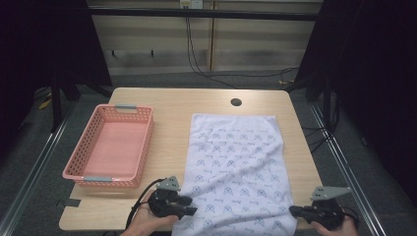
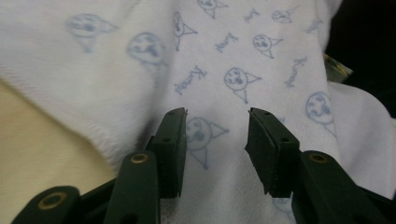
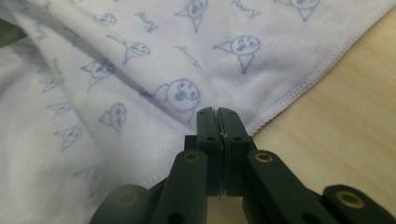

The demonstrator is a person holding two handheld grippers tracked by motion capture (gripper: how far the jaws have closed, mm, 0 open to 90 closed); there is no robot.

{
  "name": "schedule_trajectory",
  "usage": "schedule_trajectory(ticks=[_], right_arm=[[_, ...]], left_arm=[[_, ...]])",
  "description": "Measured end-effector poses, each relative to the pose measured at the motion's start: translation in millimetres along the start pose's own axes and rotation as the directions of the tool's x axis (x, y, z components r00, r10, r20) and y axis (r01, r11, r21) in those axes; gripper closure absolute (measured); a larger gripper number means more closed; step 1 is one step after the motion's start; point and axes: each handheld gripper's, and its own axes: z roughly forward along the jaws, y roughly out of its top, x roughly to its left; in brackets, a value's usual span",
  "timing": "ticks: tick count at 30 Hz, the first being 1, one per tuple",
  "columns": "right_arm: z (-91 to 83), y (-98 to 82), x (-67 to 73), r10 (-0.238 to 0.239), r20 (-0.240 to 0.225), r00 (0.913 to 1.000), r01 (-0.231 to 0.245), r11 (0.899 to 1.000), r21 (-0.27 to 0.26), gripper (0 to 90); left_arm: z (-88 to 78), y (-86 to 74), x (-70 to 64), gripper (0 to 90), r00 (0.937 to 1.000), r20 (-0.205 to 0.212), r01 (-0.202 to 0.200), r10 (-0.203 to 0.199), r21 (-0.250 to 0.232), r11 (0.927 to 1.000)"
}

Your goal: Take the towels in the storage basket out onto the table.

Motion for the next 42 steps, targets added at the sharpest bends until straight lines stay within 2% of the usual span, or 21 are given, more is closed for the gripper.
schedule_trajectory(ticks=[2,5,7,9,12,15,17,20,22,24,25,27,29,31,32,34,35,37,38,39,42], right_arm=[[-9.2,-5.2,2.8,0.002,0.002,1.0000,-0.002,1.000,-0.005,86.8],[-16.1,-5.9,2.2,0.026,-0.003,0.9997,-0.026,0.997,-0.069,77.1],[-15.1,-1.4,0.6,0.025,0.002,0.9997,-0.025,0.994,-0.104,72.5],[-10.4,8.0,-1.2,0.031,0.006,0.9995,-0.030,0.990,-0.138,68.0],[5.7,28.7,-5.0,0.010,0.003,1.0000,-0.009,0.987,-0.163,63.0],[29.1,53.2,-16.1,0.014,0.014,0.9998,-0.011,0.990,-0.144,61.1],[42.3,67.5,-23.6,0.015,0.031,0.9994,-0.011,0.991,-0.130,61.4],[60.9,85.6,-34.2,0.015,0.049,0.9987,-0.009,0.993,-0.119,61.5],[71.3,93.4,-42.1,0.033,0.049,0.9982,-0.027,0.992,-0.120,61.2],[79.3,97.7,-48.2,0.038,0.063,0.9973,-0.031,0.993,-0.111,60.3],[82.3,99.2,-50.0,0.046,0.076,0.9961,-0.038,0.994,-0.103,60.3],[87.5,99.7,-53.0,0.033,0.095,0.9949,-0.025,0.996,-0.088,59.9],[88.2,97.2,-50.3,0.023,0.095,0.9952,-0.014,0.996,-0.087,59.5],[85.3,93.2,-45.4,0.008,0.088,0.9961,-0.001,0.997,-0.074,59.7],[84.1,91.3,-44.1,0.001,0.085,0.9964,0.006,0.997,-0.075,59.7],[79.9,84.0,-39.6,0.011,0.057,0.9983,-0.006,0.996,-0.084,60.0],[78.0,80.4,-37.3,0.009,0.046,0.9989,-0.004,0.996,-0.089,60.2],[74.6,74.8,-30.6,0.001,0.046,0.9990,0.003,0.996,-0.085,61.0],[72.8,72.0,-27.7,-0.003,0.044,0.9990,0.006,0.997,-0.082,61.2],[71.1,68.5,-24.8,-0.014,0.046,0.9989,0.017,0.996,-0.086,63.9],[67.1,63.7,-19.6,-0.011,0.044,0.9990,0.015,0.997,-0.075,64.2]], left_arm=[[2.3,-2.7,-9.3,57.2,0.9986,0.052,-0.010,0.009,0.014,0.9998],[2.0,-4.7,-21.1,56.7,0.9966,0.074,-0.040,0.036,0.042,0.9983],[-1.1,-1.5,-18.3,56.4,0.9939,0.109,-0.020,0.019,0.007,0.9998],[-7.0,9.4,-8.8,56.7,0.9990,0.043,-0.008,0.010,-0.041,0.9991],[-7.1,26.6,12.8,59.7,0.9985,-0.047,0.024,-0.028,-0.084,0.9961],[3.5,40.7,31.6,61.0,0.9954,-0.092,0.021,-0.028,-0.079,0.9966],[8.8,47.2,46.9,60.7,0.9935,-0.095,0.053,-0.061,-0.084,0.9950],[11.3,53.4,60.6,58.9,0.9868,-0.135,0.073,-0.090,-0.127,0.9892],[13.6,59.2,65.4,56.1,0.9784,-0.199,0.032,-0.057,-0.127,0.9914],[15.9,62.8,71.8,54.5,0.9779,-0.186,0.069,-0.095,-0.141,0.9875],[17.9,64.7,73.0,53.6,0.9755,-0.199,0.066,-0.093,-0.135,0.9886],[22.4,65.4,73.7,52.4,0.9671,-0.246,0.037,-0.067,-0.124,0.9916],[27.2,61.8,77.7,50.1,0.9547,-0.291,0.035,-0.062,-0.097,0.9947],[26.2,57.8,78.8,49.8,0.9589,-0.281,0.013,-0.042,-0.106,0.9943],[24.1,57.2,79.8,52.0,0.9616,-0.265,0.042,-0.071,-0.115,0.9925],[21.5,56.1,79.3,57.3,0.9646,-0.256,0.041,-0.064,-0.095,0.9946],[19.6,55.0,77.8,63.3,0.9644,-0.262,0.018,-0.036,-0.070,0.9974],[15.7,50.5,77.2,72.8,0.9707,-0.236,0.027,-0.043,-0.068,0.9973],[13.4,46.8,73.9,77.9,0.9670,-0.253,0.013,-0.027,-0.057,0.9983],[11.9,43.9,71.0,85.5,0.9679,-0.250,0.011,-0.025,-0.055,0.9984],[7.2,37.9,65.9,88.8,0.9737,-0.226,0.015,-0.024,-0.041,0.9991]])
